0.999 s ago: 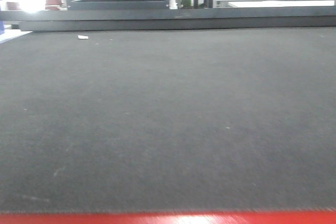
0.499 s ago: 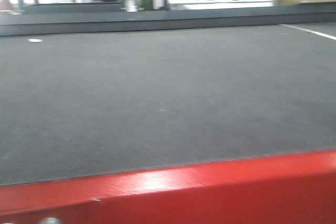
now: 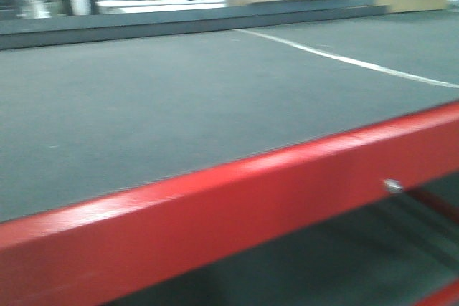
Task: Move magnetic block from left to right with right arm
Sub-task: 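Drive the base away from the table holding the cube in the right gripper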
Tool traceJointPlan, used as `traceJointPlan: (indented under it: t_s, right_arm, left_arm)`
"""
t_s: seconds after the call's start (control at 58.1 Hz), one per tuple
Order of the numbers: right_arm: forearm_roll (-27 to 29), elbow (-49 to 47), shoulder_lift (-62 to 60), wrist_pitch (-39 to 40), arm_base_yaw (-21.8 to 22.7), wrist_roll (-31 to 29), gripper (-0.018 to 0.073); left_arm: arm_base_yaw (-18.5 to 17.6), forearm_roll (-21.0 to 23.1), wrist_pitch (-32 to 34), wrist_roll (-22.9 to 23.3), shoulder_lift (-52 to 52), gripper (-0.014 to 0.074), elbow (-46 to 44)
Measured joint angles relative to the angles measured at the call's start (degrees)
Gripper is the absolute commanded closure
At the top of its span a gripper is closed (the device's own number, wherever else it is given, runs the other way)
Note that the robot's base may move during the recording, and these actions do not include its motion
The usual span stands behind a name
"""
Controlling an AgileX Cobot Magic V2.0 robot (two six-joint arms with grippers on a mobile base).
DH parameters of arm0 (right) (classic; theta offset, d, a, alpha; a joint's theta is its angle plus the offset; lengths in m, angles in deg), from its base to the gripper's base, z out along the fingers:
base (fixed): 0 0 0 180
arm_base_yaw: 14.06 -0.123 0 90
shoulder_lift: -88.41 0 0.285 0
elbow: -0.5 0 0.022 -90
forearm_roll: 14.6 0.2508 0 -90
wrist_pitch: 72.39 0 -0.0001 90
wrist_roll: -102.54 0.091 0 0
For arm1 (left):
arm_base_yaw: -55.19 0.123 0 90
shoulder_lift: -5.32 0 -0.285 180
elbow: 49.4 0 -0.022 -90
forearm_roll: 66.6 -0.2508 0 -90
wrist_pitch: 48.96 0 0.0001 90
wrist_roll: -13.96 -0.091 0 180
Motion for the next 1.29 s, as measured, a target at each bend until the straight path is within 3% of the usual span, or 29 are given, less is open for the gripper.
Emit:
traceJointPlan:
  t_s: [1.291]
  right_arm:
    - [0.0,0.0,0.0,0.0,0.0,0.0,0.0284]
  left_arm:
    - [0.0,0.0,0.0,0.0,0.0,0.0713,0.0]
